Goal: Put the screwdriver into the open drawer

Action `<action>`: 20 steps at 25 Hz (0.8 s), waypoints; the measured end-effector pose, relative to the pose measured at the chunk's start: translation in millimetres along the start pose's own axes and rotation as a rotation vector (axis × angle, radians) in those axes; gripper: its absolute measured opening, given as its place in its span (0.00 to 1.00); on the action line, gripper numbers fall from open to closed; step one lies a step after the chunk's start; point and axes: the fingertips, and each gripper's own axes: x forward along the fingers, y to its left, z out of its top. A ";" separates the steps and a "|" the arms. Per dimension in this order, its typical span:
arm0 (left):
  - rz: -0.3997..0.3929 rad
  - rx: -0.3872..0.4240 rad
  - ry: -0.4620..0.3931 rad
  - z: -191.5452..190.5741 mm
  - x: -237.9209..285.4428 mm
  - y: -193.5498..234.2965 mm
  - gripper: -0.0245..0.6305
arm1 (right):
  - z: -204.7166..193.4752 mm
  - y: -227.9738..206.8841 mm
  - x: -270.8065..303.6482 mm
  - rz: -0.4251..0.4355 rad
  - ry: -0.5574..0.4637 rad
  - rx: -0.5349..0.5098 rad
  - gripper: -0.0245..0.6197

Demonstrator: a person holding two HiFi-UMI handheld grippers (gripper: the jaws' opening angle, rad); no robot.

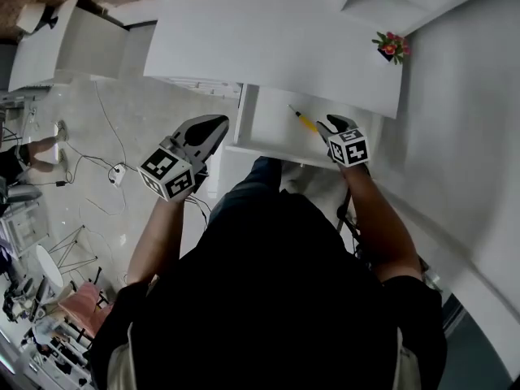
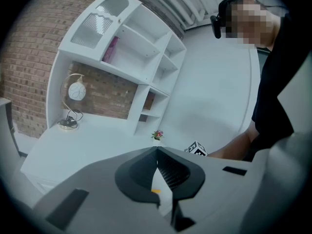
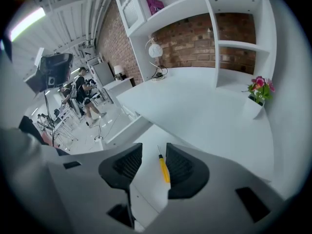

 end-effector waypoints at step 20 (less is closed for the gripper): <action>-0.099 0.097 -0.014 33.1 15.9 -84.0 0.06 | 30.5 -18.2 -157.1 -0.119 -0.216 0.019 0.29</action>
